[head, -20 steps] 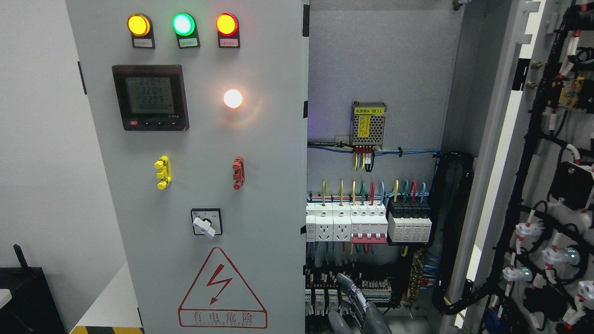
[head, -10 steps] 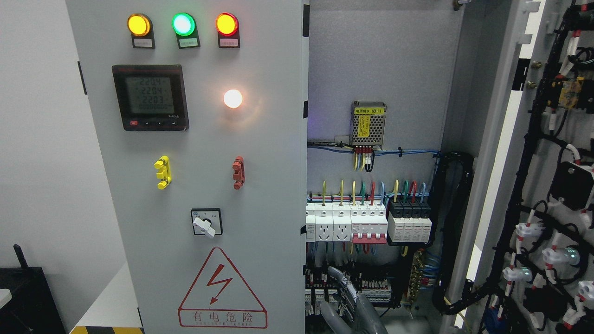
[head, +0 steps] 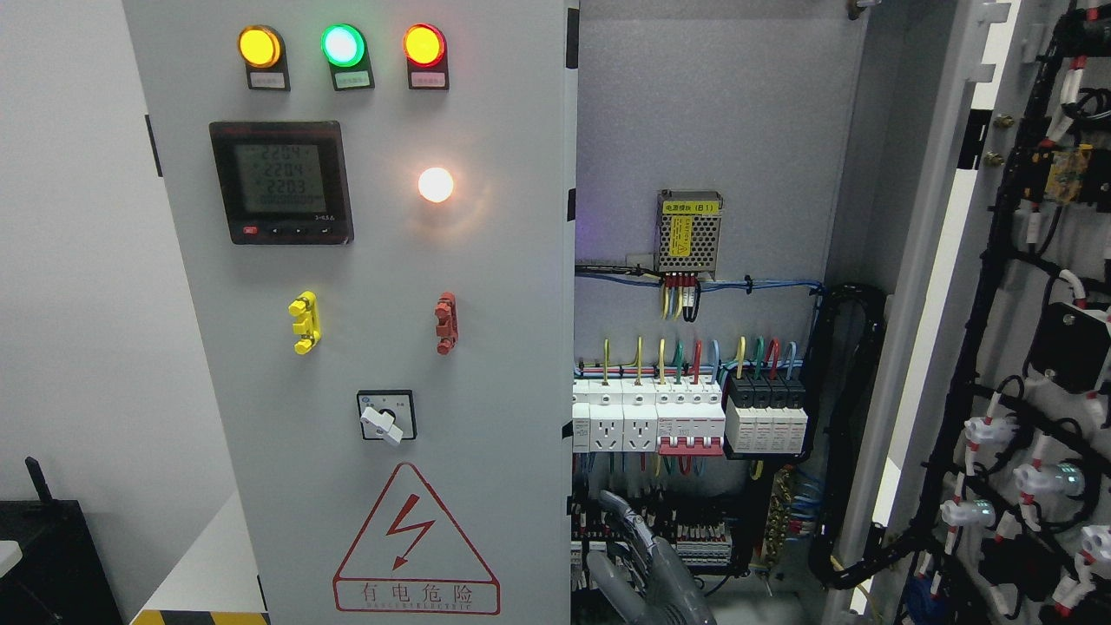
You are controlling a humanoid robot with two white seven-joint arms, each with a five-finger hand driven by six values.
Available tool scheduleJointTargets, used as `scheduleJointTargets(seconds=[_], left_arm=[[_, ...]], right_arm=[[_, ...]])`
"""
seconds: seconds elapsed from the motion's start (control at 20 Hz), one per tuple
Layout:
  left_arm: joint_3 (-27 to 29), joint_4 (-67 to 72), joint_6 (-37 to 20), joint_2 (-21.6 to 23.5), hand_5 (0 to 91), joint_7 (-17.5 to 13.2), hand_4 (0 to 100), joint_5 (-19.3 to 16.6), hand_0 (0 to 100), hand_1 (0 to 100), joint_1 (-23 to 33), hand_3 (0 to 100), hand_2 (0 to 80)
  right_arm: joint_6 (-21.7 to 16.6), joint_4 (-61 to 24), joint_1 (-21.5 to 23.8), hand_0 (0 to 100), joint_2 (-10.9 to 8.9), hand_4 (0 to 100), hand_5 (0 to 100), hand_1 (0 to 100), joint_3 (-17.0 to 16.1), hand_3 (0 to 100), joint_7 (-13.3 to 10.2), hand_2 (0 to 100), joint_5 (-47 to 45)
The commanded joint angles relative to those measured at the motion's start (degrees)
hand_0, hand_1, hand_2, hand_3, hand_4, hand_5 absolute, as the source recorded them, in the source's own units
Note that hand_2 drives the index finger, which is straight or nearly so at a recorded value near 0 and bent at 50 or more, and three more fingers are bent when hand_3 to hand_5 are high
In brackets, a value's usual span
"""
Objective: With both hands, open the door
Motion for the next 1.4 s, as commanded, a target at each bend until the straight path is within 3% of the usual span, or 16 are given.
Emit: scheduleJointTargets(seconds=[0.0, 0.7, 1.05, 1.35], left_arm=[[-0.04, 0.00, 0.03, -1.93, 0.0, 0.00, 0, 0.00, 12, 39, 0.00, 0, 0.0], [-0.04, 0.00, 0.11, -1.93, 0.0, 0.00, 0, 0.00, 12, 39, 0.00, 0, 0.0], [0.05, 0.00, 0.12, -1.93, 0.0, 0.00, 0, 0.00, 12, 39, 0.00, 0, 0.0], [0.05, 0.00, 0.03, -1.93, 0.0, 0.00, 0, 0.00, 12, 39, 0.00, 0, 0.0]], right_arm=[[-0.02, 1.73, -1.42, 12, 0.32, 0, 0, 39, 1.68, 0, 0.21, 0, -1.14], [-0.02, 2.61, -3.09, 12, 0.32, 0, 0, 39, 2.12, 0, 0.30, 0, -1.22], [-0.02, 3.22, -3.79, 12, 0.40, 0, 0, 39, 2.47, 0, 1.44, 0, -1.31], [-0.02, 4.28, -5.02, 12, 0.32, 0, 0, 39, 2.56, 0, 1.61, 0, -4.91]])
